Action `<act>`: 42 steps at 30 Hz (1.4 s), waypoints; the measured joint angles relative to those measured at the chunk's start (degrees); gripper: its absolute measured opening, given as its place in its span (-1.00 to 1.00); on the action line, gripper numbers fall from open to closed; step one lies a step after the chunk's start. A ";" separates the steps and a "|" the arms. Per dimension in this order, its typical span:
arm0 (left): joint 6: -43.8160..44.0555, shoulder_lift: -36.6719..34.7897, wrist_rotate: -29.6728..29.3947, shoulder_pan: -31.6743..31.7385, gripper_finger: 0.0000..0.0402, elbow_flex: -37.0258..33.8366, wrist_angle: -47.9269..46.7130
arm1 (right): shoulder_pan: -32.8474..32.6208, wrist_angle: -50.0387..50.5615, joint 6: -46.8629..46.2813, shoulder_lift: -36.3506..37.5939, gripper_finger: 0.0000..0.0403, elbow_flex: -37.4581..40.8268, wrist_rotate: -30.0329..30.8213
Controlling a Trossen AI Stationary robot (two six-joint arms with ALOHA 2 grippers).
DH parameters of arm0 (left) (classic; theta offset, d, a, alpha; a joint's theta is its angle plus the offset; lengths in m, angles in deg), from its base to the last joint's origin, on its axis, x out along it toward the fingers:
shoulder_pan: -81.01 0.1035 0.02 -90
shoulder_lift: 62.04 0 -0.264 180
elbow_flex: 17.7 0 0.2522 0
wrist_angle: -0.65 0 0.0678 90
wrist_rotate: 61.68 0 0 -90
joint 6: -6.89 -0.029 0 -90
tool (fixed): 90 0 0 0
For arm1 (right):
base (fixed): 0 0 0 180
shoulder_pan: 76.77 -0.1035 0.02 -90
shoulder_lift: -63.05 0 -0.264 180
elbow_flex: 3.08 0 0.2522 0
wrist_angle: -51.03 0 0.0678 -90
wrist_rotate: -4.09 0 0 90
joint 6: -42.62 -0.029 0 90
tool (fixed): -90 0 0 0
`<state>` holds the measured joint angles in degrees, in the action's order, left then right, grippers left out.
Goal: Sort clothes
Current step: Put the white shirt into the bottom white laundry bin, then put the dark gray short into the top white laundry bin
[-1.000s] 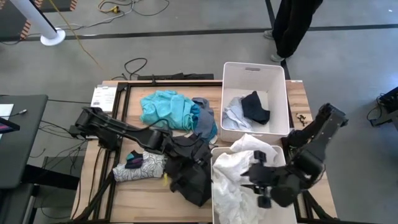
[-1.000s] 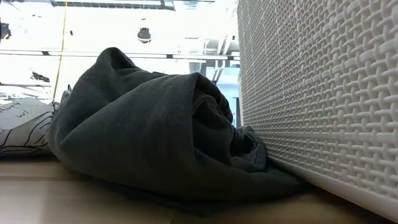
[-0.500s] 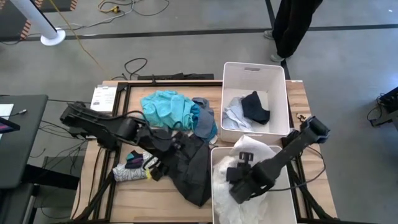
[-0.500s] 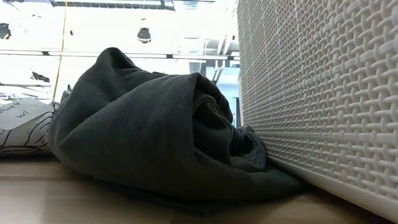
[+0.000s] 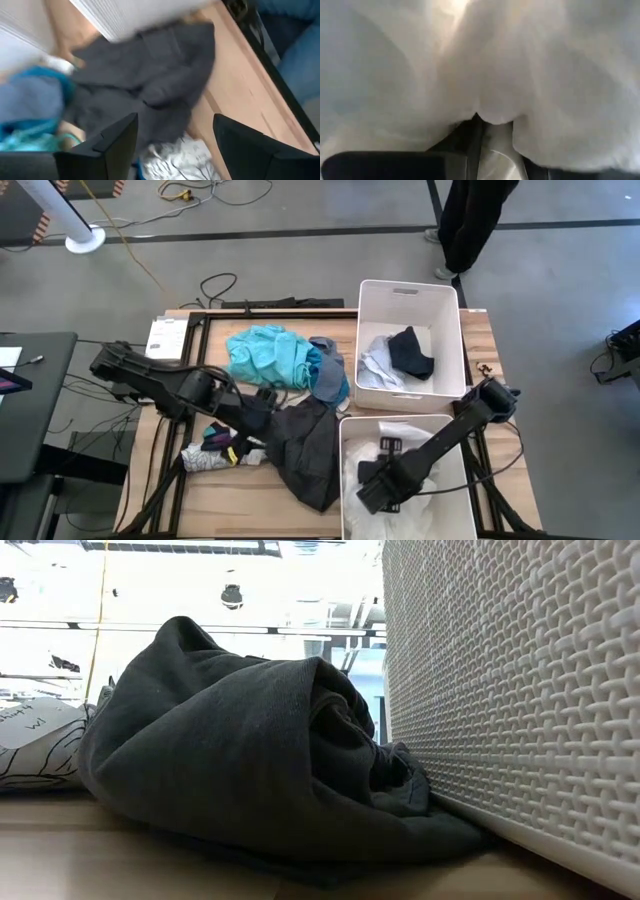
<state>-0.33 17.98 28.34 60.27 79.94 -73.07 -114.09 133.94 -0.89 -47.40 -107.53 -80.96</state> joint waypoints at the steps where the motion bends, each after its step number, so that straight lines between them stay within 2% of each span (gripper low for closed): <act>1: 0.01 0.00 0.50 -0.31 0.25 -1.49 0.33 | -0.04 -0.30 -0.02 0.71 -0.32 0.02 -0.09; 8: -2.65 0.04 0.68 -2.38 0.25 -12.67 12.66 | -0.24 -3.49 -1.09 7.24 -0.32 0.02 0.65; 14: -8.36 0.09 -7.59 -4.03 0.25 -20.22 23.43 | -0.24 -6.87 -1.07 13.39 -0.32 0.02 1.28; 18: -11.46 0.09 -8.92 -4.14 0.25 -23.11 29.02 | -0.24 -8.12 -1.05 16.77 -0.32 0.02 1.43; 23: -14.65 0.58 -8.68 -4.14 0.25 -24.64 32.72 | -0.53 -10.79 0.51 19.89 -0.32 0.02 4.59; 29: -16.84 1.77 -3.03 -2.08 0.25 -24.67 33.88 | -1.38 -18.97 8.71 21.93 -0.32 0.02 9.72; 35: -18.14 5.34 -0.13 0.44 0.25 -24.71 33.08 | -1.19 -26.13 16.85 22.34 -0.32 0.02 10.40; 42: -20.89 10.89 -0.09 1.47 0.25 -24.60 34.28 | -0.41 -26.11 18.53 22.10 -0.32 0.02 10.82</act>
<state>-21.21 28.87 28.24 61.75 55.34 -38.80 -114.50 107.83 17.64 -25.29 -107.51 -70.14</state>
